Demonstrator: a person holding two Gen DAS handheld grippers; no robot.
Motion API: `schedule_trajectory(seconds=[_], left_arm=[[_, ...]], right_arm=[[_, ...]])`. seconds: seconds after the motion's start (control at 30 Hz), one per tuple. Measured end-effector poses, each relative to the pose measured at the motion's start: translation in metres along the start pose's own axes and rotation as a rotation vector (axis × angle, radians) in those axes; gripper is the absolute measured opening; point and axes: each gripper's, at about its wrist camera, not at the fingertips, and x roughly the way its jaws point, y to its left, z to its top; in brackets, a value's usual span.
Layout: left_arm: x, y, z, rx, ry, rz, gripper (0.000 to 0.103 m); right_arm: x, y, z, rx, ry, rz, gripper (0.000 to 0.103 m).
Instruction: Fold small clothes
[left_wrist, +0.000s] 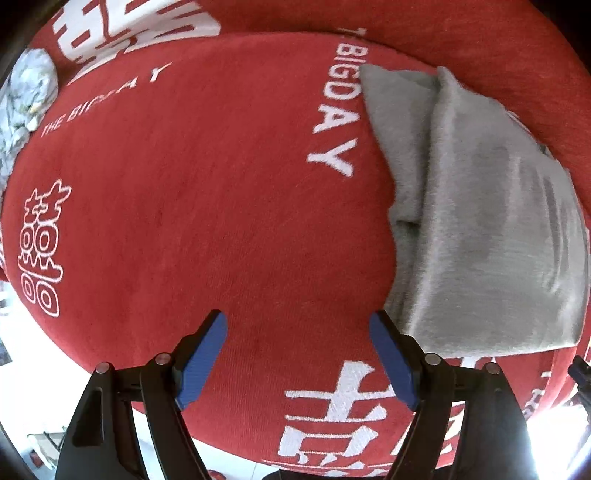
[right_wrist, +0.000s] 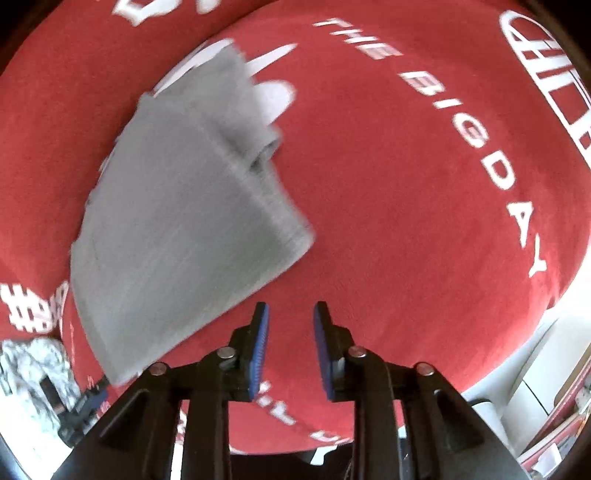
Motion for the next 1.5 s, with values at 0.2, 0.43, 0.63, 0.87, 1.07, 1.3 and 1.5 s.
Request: schedule_trajectory(seconds=[0.2,0.43,0.63,0.87,1.07,1.3,1.5], left_arm=[[-0.006,-0.018,0.005,0.049,0.012,-0.020,0.081],[-0.013,-0.033,0.018,0.082,0.024,-0.044,0.081],[-0.001,-0.021,0.027,0.066,0.056,-0.097,0.081],[0.002,-0.013,0.031,0.052,0.027,-0.120,0.103],[0.004,-0.013,0.036,0.058,0.034,-0.102,0.103],[0.007,-0.015,0.048,0.085,0.025,-0.078,0.103],[0.008,-0.017,0.054,0.086,0.020,-0.085,0.103]], right_arm=[[0.013,0.043,-0.027,-0.090,0.067,0.057,0.041],[0.039,0.084,-0.045,-0.139,0.121,0.095,0.046],[0.056,0.116,-0.060,-0.194,0.144,0.091,0.052],[0.062,0.129,-0.063,-0.207,0.167,0.125,0.055],[0.070,0.145,-0.073,-0.211,0.188,0.184,0.061],[0.080,0.152,-0.082,-0.176,0.210,0.274,0.066],[0.090,0.157,-0.088,-0.130,0.230,0.354,0.066]])
